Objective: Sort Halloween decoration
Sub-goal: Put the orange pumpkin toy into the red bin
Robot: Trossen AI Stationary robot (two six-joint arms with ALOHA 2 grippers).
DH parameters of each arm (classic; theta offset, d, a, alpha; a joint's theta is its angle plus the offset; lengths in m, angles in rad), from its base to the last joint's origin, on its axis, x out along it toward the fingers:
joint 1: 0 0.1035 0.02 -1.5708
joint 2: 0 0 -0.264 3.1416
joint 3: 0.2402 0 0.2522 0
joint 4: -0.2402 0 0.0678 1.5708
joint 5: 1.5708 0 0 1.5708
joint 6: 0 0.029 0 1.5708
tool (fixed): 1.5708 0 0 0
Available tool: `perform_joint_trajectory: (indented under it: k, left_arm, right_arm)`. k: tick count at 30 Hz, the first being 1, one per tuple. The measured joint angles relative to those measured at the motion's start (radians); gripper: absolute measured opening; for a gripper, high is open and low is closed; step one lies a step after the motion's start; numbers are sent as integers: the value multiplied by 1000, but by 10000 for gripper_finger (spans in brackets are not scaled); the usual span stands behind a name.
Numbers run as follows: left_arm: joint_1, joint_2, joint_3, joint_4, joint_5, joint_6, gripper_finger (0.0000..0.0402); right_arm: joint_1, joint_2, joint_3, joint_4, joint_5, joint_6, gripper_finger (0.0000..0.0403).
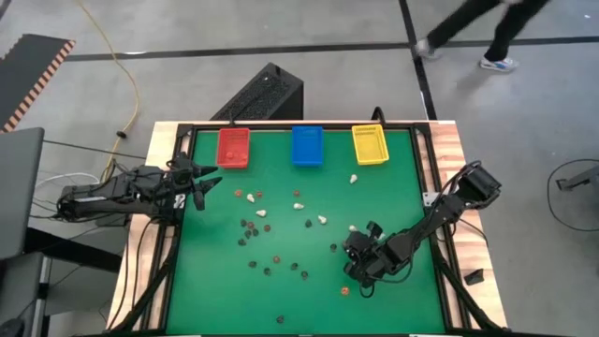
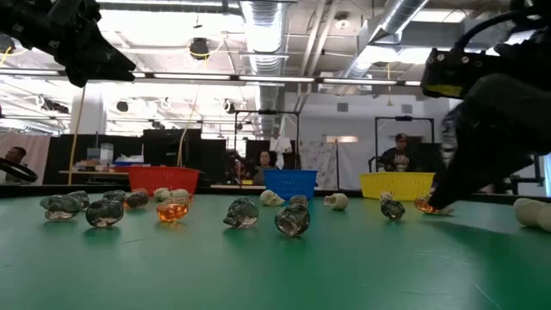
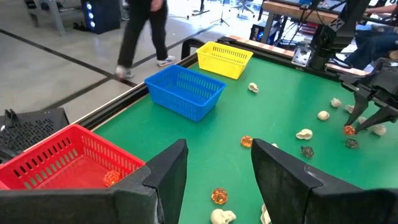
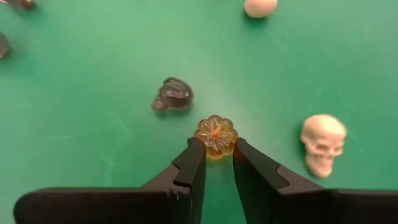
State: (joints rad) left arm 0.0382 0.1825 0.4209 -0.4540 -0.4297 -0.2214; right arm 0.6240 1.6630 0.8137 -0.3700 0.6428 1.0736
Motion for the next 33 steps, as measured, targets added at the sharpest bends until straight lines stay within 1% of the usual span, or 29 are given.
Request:
perform_joint_trajectory:
  k: [6, 20, 26, 29, 33]
  left_arm:
    - [0, 0, 0, 0, 0, 0, 169]
    - [0, 0, 0, 0, 0, 0, 169]
    - [0, 0, 0, 0, 0, 0, 169]
    - [0, 0, 0, 0, 0, 0, 169]
    - [0, 0, 0, 0, 0, 0, 169]
  right_arm:
    - [-21, -1, 2, 3, 8, -18, 97]
    - [-117, -2, 50, 14, 13, -214, 96]
    - [-130, -2, 50, 11, 12, -218, 96]
    - [-130, -2, 50, 13, 18, -189, 98]
    - [-126, -3, 50, 30, 20, -191, 117]
